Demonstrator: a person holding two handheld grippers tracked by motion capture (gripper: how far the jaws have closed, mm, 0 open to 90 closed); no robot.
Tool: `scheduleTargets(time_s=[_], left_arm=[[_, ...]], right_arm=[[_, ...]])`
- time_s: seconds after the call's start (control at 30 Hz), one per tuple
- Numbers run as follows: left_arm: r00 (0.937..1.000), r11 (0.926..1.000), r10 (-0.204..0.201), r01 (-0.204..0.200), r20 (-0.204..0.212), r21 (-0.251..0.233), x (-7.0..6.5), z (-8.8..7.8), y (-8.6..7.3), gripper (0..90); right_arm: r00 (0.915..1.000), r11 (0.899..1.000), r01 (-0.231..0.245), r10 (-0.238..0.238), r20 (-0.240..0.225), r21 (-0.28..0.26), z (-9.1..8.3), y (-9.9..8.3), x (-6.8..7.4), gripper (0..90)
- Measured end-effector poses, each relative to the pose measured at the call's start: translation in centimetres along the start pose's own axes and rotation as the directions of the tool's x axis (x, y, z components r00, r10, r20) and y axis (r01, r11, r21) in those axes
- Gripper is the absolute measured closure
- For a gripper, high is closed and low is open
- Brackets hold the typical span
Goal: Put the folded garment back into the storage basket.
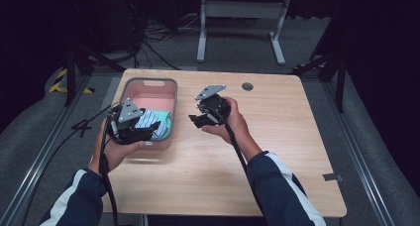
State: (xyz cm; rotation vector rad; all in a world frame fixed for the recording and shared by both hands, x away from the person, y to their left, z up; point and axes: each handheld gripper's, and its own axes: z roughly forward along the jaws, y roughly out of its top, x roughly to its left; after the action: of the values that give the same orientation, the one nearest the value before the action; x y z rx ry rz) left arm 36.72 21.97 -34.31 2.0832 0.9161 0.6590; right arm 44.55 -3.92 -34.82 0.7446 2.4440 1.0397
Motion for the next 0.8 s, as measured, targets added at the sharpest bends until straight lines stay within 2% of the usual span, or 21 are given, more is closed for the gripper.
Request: scheduleTargets(time_s=[0.07,0.1,0.17,0.23,0.3,0.33,0.37,0.43,0.5,0.53,0.6,0.67,0.8], left_arm=[[0.9999,0.9999,0.013,-0.013,0.008,0.005,-0.3,0.1,0.0,33.0],[0.9999,1.0000,0.005,-0.005,0.014,-0.004,-0.5,0.2,-0.1,32.1],[0.9993,0.9997,0.018,-0.017,0.032,-0.018,-0.6,0.3,-0.1,28.2],[0.9992,0.9998,0.015,-0.014,0.036,-0.012,-0.7,0.5,-0.2,24.4],[0.9990,0.9995,0.029,-0.029,0.034,0.011,-1.1,0.8,-0.3,22.6],[0.9979,0.9989,0.041,-0.042,0.051,0.022,-1.4,0.9,-0.4,22.8],[0.9977,0.9991,0.036,-0.038,0.057,0.021,-1.6,1.0,-0.5,21.8],[0.9975,0.9987,0.044,-0.045,0.056,0.024,-1.8,1.1,-0.5,21.1],[0.9957,0.9964,0.071,-0.074,0.059,0.040,-2.3,1.3,-0.6,20.0],[0.9962,0.9968,0.065,-0.068,0.058,0.043,-2.7,1.5,-0.6,19.1],[0.9944,0.9957,0.077,-0.081,0.072,0.045,-3.4,1.7,-0.7,19.0],[0.9912,0.9927,0.108,-0.112,0.077,0.044,-4.2,1.9,-0.8,18.1],[0.9827,0.9868,0.144,-0.151,0.116,0.057,-5.6,2.5,-1.0,18.0]], right_arm=[[0.9996,1.000,0.012,-0.013,0.027,0.009,-0.5,-0.5,-0.2,29.6],[0.9994,1.000,0.015,-0.016,0.030,0.016,-0.8,-0.8,-0.2,29.1],[0.9988,0.999,0.027,-0.028,0.040,0.035,-1.1,-1.3,-0.3,27.4],[0.9978,0.998,0.043,-0.045,0.049,0.048,-1.6,-2.0,-0.5,26.7],[0.9974,0.997,0.053,-0.055,0.046,0.051,-1.9,-2.5,-0.6,25.9],[0.9969,0.997,0.057,-0.060,0.051,0.058,-2.2,-2.8,-0.6,25.9],[0.9955,0.996,0.065,-0.070,0.065,0.068,-2.5,-3.3,-0.8,25.7],[0.9954,0.996,0.062,-0.066,0.068,0.068,-3.0,-3.9,-1.0,25.8],[0.9955,0.996,0.064,-0.069,0.066,0.067,-3.2,-4.3,-1.2,25.9],[0.9957,0.996,0.061,-0.066,0.066,0.070,-3.5,-4.7,-1.2,25.8],[0.9951,0.995,0.058,-0.065,0.075,0.083,-3.8,-5.5,-1.5,25.1],[0.9934,0.994,0.055,-0.064,0.095,0.091,-4.2,-6.3,-1.7,25.1],[0.9928,0.994,0.049,-0.060,0.103,0.102,-4.7,-7.8,-2.1,25.0]])
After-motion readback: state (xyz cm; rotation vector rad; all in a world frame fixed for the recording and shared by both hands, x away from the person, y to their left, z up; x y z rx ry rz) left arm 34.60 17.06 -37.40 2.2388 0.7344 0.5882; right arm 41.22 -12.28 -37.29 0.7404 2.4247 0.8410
